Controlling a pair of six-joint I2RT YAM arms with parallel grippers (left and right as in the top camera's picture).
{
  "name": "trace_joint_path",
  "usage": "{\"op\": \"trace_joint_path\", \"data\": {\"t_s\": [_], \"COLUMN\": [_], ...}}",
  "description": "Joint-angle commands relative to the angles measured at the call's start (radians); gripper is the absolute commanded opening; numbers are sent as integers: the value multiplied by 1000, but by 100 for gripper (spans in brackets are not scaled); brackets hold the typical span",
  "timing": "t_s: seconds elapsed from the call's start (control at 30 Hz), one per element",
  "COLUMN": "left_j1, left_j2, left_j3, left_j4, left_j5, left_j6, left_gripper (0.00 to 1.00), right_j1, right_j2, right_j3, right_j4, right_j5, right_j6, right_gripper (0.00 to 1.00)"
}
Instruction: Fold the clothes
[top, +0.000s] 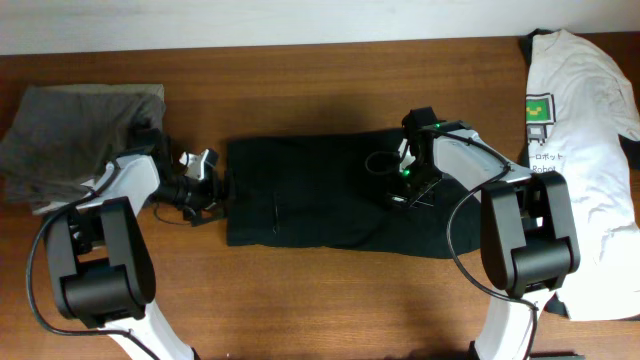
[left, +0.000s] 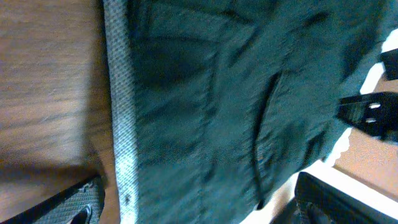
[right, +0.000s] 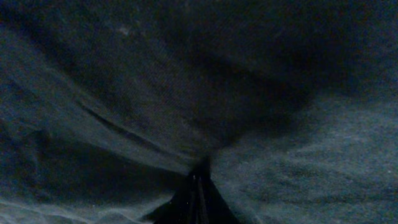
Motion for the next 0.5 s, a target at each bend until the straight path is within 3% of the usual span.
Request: {"op": "trace_joint_path", "data": {"t_s": [0.0,0.07,0.1,0.2,0.23,0.3,0.37,0.4,0.47], "left_j1": [-34,-69,-79,-97,-99,-111,-126,-124,-102], "left_j2": [79,79,79,79,79,79,79,78,58], "left_j3": [-73,-72,-72,-72,-72,-72,-71,-67,-37], "left_j4": [96,132,138,154,168,195,200,193,124], "left_j5": [-80,-90,-91,-82,-41,2,-2,-2,-53], "left_j6": [-49,-65,-72,-100,-105,-105,-105,-105,-97], "left_gripper": [99,94,85,84,78,56,10,1,1], "right_j1": [-8,-8,-8,-8,-8,-8,-8,-9,-17], "right_j2": [23,23,23,23,23,23,21,15,-32], "right_j3": [-5,-5,-5,-5,-5,-5,-5,-4,-4], "right_j4": [-4,-4,-4,-4,-3,-4,-7,-8,-25], "right_j5": [51,51,51,51,51,51,51,51,51], "right_j6": [12,12,12,12,13,12,13,12,12], "right_gripper": [7,7,7,7,6,6,4,4,4]}}
